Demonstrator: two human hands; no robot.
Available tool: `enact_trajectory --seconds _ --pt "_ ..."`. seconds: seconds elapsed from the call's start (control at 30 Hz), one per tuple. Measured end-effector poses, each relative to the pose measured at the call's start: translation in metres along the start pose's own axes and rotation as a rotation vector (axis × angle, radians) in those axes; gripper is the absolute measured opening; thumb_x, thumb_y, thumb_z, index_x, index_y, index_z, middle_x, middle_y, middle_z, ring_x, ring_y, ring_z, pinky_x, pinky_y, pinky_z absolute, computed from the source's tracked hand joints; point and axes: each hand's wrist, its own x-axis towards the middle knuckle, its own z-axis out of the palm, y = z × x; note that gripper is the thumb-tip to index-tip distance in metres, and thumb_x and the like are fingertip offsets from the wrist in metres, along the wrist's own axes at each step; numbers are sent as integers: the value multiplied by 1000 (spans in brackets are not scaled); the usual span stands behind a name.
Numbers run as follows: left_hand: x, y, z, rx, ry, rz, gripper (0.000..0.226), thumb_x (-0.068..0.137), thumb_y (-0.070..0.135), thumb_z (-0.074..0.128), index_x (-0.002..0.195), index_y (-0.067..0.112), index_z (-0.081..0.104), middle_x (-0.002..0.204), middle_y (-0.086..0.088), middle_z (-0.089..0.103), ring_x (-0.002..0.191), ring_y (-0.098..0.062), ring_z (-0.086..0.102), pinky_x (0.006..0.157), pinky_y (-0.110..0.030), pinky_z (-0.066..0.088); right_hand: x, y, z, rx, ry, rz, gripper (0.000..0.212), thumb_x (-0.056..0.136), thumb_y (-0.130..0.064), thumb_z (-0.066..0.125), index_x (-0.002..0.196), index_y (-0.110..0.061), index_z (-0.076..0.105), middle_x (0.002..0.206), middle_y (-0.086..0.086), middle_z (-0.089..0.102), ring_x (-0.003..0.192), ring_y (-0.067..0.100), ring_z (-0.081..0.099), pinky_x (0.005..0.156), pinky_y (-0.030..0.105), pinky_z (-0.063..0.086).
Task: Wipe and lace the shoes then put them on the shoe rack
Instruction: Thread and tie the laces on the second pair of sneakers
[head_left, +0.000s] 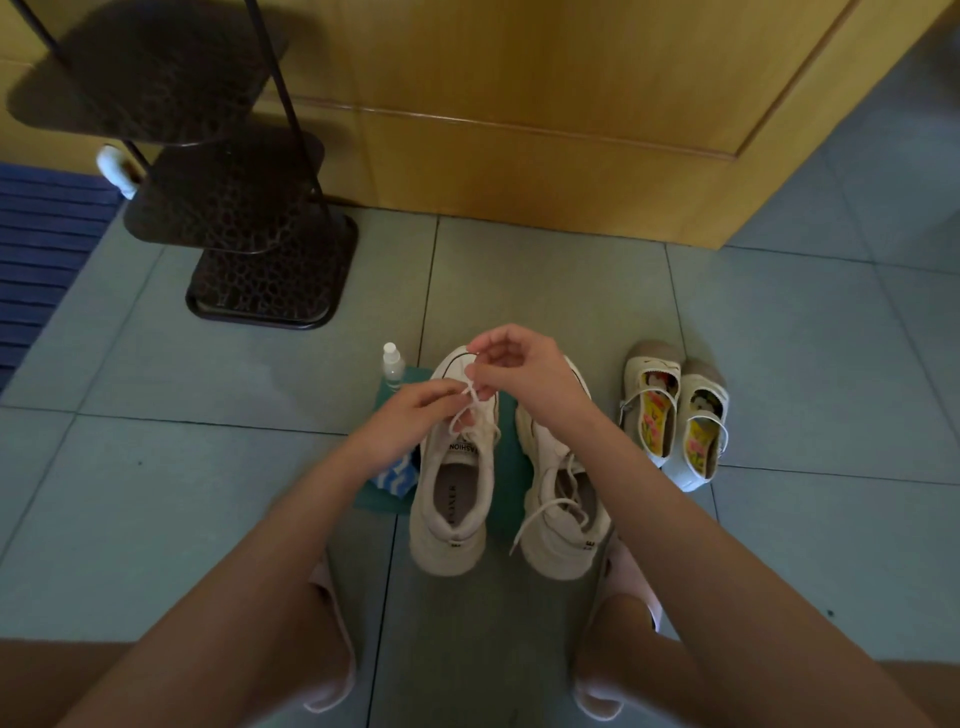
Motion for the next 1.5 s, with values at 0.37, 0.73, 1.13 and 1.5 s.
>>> enact_trajectory --seconds 0.37,0.73,1.13,1.5 --pt "8 -4 0 -5 18 45 29 95 31 47 95 7 62 70 1 64 73 -17 61 83 -39 47 -5 15 -9 -300 -121 -70 10 83 -8 67 92 -12 66 79 -7 62 62 -2 50 61 11 41" --pt "12 -2 -3 28 2 27 24 96 23 45 97 7 63 74 2 67 74 -10 64 77 -29 51 0 23 -11 -356 -132 -71 8 84 -15 68 88 -15 62 73 -10 56 62 -1 48 61 13 39" --pt "4 0 -4 -304 61 -180 23 83 17 61 105 14 68 102 -4 71 99 -15 65 90 -28 47 -26 36 1 -275 -93 -85 9 86 -11 64 85 -17 58 86 -7 60 75 4 53 67 15 44" --pt "3 6 3 256 236 124 18 78 0 68 89 13 63 85 0 65 78 -10 61 66 -13 49 -11 46 5 -100 -61 167 18 89 -3 56 104 -4 65 92 4 65 77 14 59 68 23 50"
